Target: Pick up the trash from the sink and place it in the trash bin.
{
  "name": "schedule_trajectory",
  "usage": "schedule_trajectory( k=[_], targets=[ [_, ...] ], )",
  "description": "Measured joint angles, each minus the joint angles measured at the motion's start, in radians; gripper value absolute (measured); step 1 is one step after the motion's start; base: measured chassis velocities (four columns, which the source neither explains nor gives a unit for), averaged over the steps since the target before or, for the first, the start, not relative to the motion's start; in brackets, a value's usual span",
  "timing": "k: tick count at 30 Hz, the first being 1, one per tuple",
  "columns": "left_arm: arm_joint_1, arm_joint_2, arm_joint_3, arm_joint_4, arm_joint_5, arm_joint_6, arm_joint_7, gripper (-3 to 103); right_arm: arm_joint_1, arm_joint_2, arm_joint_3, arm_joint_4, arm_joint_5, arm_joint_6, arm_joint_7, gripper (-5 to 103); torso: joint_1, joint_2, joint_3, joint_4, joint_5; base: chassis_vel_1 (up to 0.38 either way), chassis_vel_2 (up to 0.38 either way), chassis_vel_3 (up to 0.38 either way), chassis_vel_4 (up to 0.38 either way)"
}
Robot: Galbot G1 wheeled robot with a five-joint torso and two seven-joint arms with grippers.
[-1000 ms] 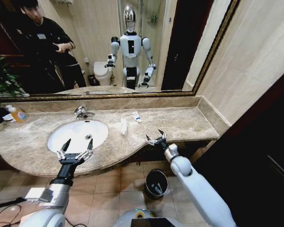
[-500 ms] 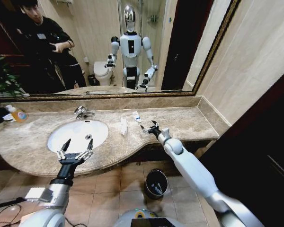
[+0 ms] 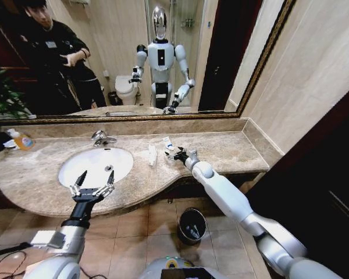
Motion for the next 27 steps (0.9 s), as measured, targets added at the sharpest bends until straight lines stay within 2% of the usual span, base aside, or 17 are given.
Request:
schedule_trajectory(
  k=[2, 3, 5, 9, 10, 12, 14, 19, 20, 21, 23, 24, 27],
  targets=[
    [0.000, 0.000, 0.000, 0.000, 0.000, 0.000, 0.000, 100, 0.003, 0.005, 0.000, -0.009, 0.000, 0.002, 0.000, 98, 0.000, 0.000, 0.000, 0.0000, 0.0000, 0.000, 0.000, 0.000, 0.000],
    [0.000, 0.000, 0.000, 0.000, 0.000, 0.000, 0.000, 100, 0.008, 0.012, 0.000, -0.019, -0.001, 0.004, 0.000, 91, 0.000, 0.000, 0.000, -0.0001, 0.0000, 0.000, 0.000, 0.000, 0.000],
    [0.000, 0.000, 0.000, 0.000, 0.000, 0.000, 0.000, 100, 0.012, 0.018, 0.000, -0.026, -0.003, 0.005, 0.000, 91, 0.000, 0.000, 0.000, 0.0000, 0.0000, 0.000, 0.000, 0.000, 0.000],
    [0.000, 0.000, 0.000, 0.000, 0.000, 0.000, 0.000, 100, 0.026, 0.034, 0.001, -0.046, -0.008, 0.006, 0.003, 74, 0.000, 0.000, 0.000, 0.0000, 0.0000, 0.000, 0.000, 0.000, 0.000],
    [0.000, 0.000, 0.000, 0.000, 0.000, 0.000, 0.000, 100, 0.026, 0.034, 0.001, -0.046, -0.008, 0.006, 0.003, 74, 0.000, 0.000, 0.000, 0.0000, 0.0000, 0.000, 0.000, 0.000, 0.000],
    [0.000, 0.000, 0.000, 0.000, 0.000, 0.000, 0.000, 100, 0.029, 0.040, 0.001, -0.054, -0.012, 0.007, 0.004, 63, 0.000, 0.000, 0.000, 0.0000, 0.0000, 0.000, 0.000, 0.000, 0.000],
    [0.000, 0.000, 0.000, 0.000, 0.000, 0.000, 0.000, 100, 0.029, 0.041, 0.000, -0.056, -0.013, 0.007, 0.004, 63, 0.000, 0.000, 0.000, 0.0000, 0.0000, 0.000, 0.000, 0.000, 0.000],
    [0.000, 0.000, 0.000, 0.000, 0.000, 0.000, 0.000, 100, 0.028, 0.044, -0.004, -0.061, -0.018, 0.012, 0.005, 39, 0.000, 0.000, 0.000, 0.0000, 0.0000, 0.000, 0.000, 0.000, 0.000],
    [0.000, 0.000, 0.000, 0.000, 0.000, 0.000, 0.000, 100, 0.028, 0.044, -0.004, -0.061, -0.018, 0.012, 0.005, 39, 0.000, 0.000, 0.000, 0.0000, 0.0000, 0.000, 0.000, 0.000, 0.000],
    [0.000, 0.000, 0.000, 0.000, 0.000, 0.000, 0.000, 100, 0.028, 0.043, -0.004, -0.061, -0.018, 0.012, 0.005, 33, 0.000, 0.000, 0.000, 0.0000, 0.0001, 0.000, 0.000, 0.000, 0.000],
    [0.000, 0.000, 0.000, 0.000, 0.000, 0.000, 0.000, 100, 0.028, 0.042, -0.003, -0.060, -0.018, 0.012, 0.005, 33, 0.000, 0.000, 0.000, 0.0000, 0.0001, 0.000, 0.000, 0.000, 0.000],
    [0.000, 0.000, 0.000, 0.000, 0.000, 0.000, 0.000, 100, 0.028, 0.040, -0.001, -0.059, -0.018, 0.012, 0.004, 25, 0.000, 0.000, 0.000, 0.0000, 0.0001, 0.000, 0.000, 0.000, 0.000],
    [0.000, 0.000, 0.000, 0.000, 0.000, 0.000, 0.000, 100, 0.025, 0.036, 0.003, -0.055, -0.018, 0.012, 0.002, 25, 0.000, 0.000, 0.000, 0.0000, 0.0001, 0.000, 0.000, 0.000, 0.000]
  ],
)
